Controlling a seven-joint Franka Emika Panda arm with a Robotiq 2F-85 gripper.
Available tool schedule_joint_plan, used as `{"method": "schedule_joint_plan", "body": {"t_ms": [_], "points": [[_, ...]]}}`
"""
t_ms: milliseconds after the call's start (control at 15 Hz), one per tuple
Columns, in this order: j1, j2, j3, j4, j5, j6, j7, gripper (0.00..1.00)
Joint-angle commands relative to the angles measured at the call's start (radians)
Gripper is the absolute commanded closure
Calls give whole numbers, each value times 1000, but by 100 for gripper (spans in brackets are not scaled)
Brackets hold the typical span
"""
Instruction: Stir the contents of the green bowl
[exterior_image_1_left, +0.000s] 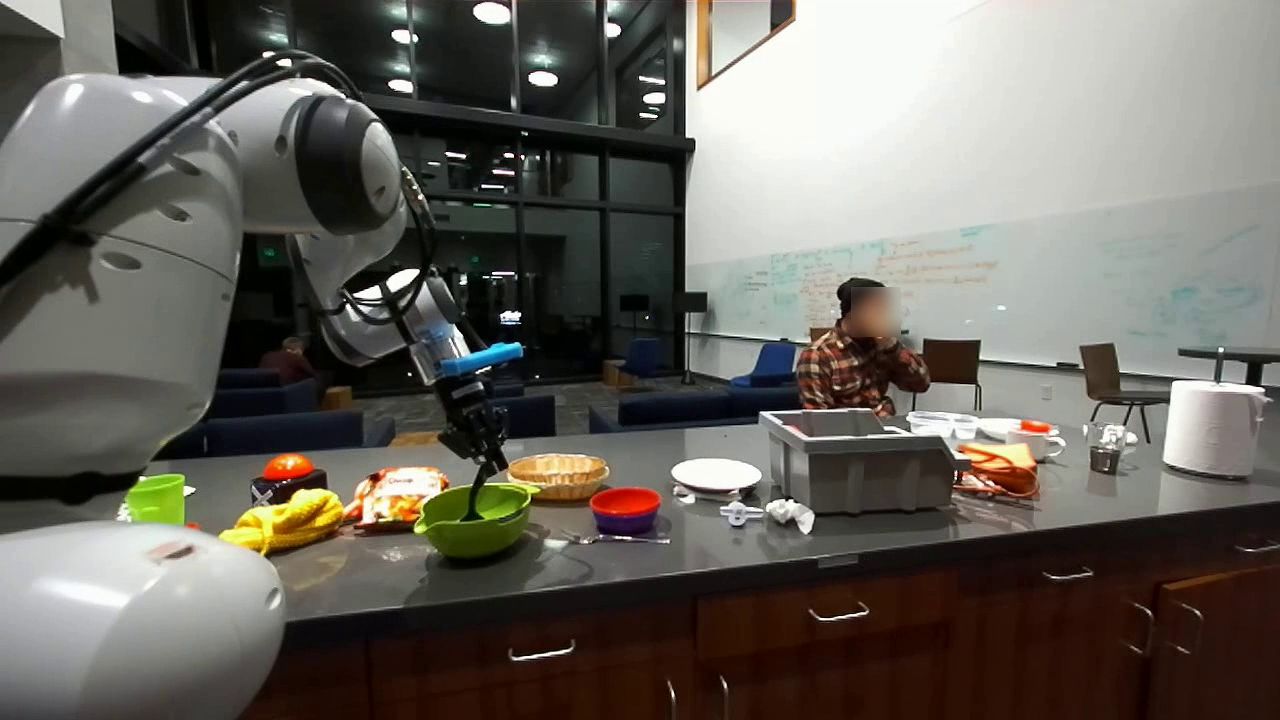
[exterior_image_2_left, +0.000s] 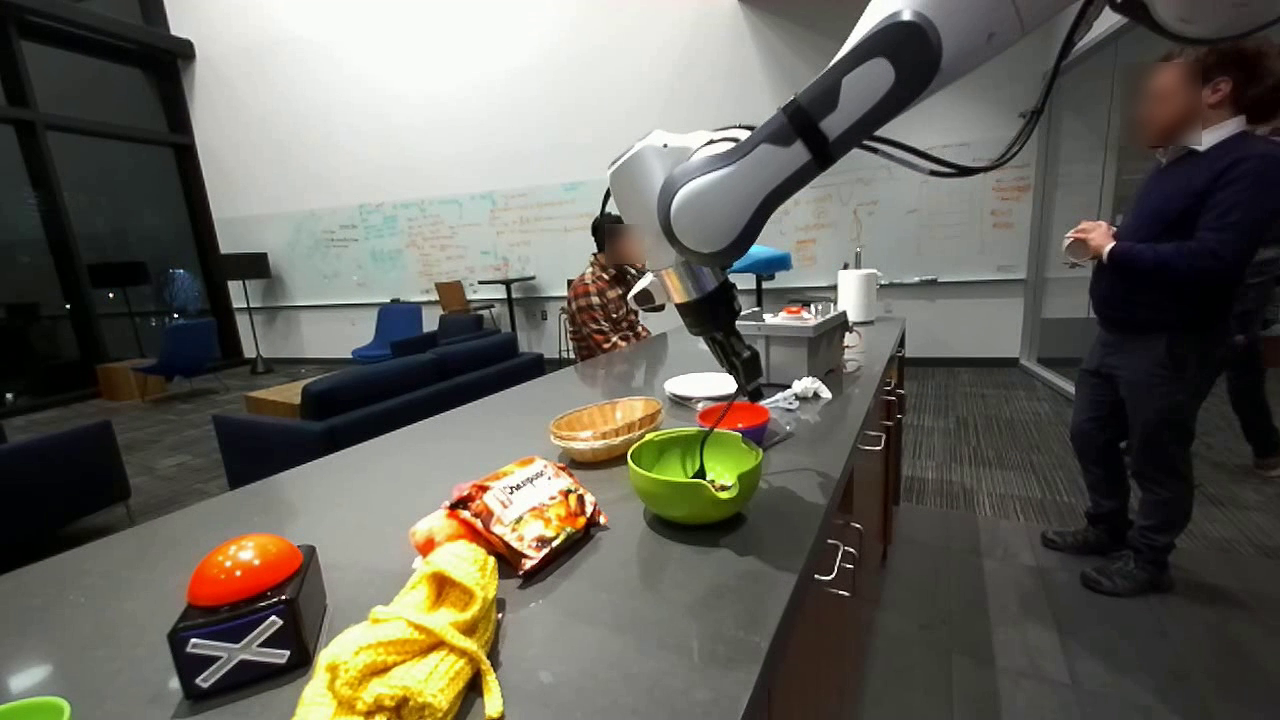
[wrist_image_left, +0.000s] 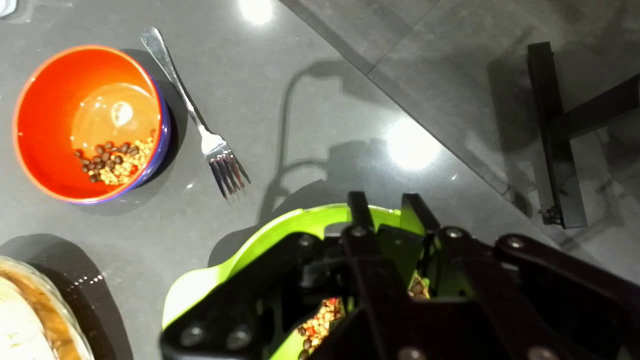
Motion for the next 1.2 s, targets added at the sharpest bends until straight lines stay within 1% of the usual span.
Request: {"method": "schedule_joint_plan", "body": {"t_ms": [0, 467, 800, 1133], "points": [[1, 41, -10, 80, 23, -40, -15, 94], [-12, 86, -38, 170, 52, -99, -9, 94], [-23, 61, -47, 150, 73, -124, -2, 94], [-31, 43, -49, 123, 70, -148, 3, 94]]}}
